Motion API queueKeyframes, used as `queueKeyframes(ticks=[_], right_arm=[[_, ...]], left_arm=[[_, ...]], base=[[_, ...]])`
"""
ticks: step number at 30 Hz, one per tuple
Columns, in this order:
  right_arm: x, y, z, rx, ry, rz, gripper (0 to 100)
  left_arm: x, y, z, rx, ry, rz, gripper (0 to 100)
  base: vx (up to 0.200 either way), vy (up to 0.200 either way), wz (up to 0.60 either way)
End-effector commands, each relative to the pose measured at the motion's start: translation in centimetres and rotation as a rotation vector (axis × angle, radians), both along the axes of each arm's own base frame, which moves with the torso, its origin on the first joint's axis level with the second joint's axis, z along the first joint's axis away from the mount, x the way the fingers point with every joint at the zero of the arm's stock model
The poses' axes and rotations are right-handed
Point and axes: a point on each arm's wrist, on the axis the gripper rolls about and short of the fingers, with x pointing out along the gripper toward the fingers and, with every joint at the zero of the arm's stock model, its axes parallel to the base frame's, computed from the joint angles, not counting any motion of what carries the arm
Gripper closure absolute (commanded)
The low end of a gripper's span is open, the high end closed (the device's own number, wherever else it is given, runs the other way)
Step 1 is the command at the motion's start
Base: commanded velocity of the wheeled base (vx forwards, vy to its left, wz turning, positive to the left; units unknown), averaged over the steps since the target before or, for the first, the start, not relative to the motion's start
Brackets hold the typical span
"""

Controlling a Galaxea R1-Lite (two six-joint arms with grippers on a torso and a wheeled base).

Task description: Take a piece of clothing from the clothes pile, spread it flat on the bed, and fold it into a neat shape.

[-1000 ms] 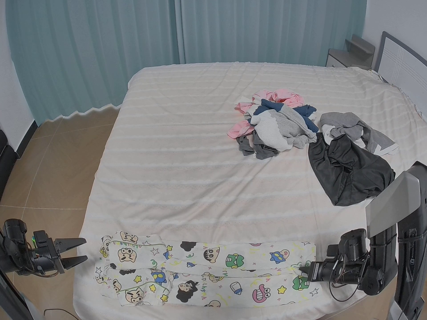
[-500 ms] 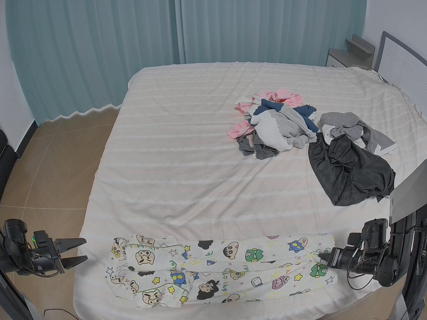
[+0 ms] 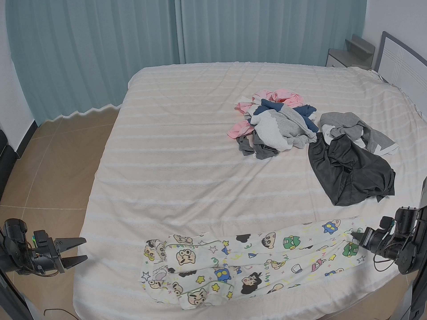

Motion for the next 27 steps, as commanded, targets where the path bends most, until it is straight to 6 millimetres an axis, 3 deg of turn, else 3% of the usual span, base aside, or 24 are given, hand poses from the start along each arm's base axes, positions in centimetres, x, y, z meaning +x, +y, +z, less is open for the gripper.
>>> queueKeyframes(ticks=[1,14,18,27], right_arm=[[-1.2,-2.7,1.7,0.003,-0.078,-0.076,100],[-2.7,-7.5,4.6,0.007,-0.259,-0.160,100],[-3.3,-6.8,5.3,0.003,-0.278,-0.139,100],[-3.6,-0.4,7.9,0.042,-0.296,0.136,100]], left_arm=[[0.0,0.0,0.0,-0.001,0.001,0.001,0],[0.0,0.0,0.0,-0.001,0.001,0.001,0],[0.0,0.0,0.0,-0.001,0.001,0.001,0],[0.0,0.0,0.0,0.000,0.000,0.000,0]], base=[[0.000,0.000,0.00],[0.000,0.000,0.00],[0.000,0.000,0.00],[0.000,0.000,0.00]])
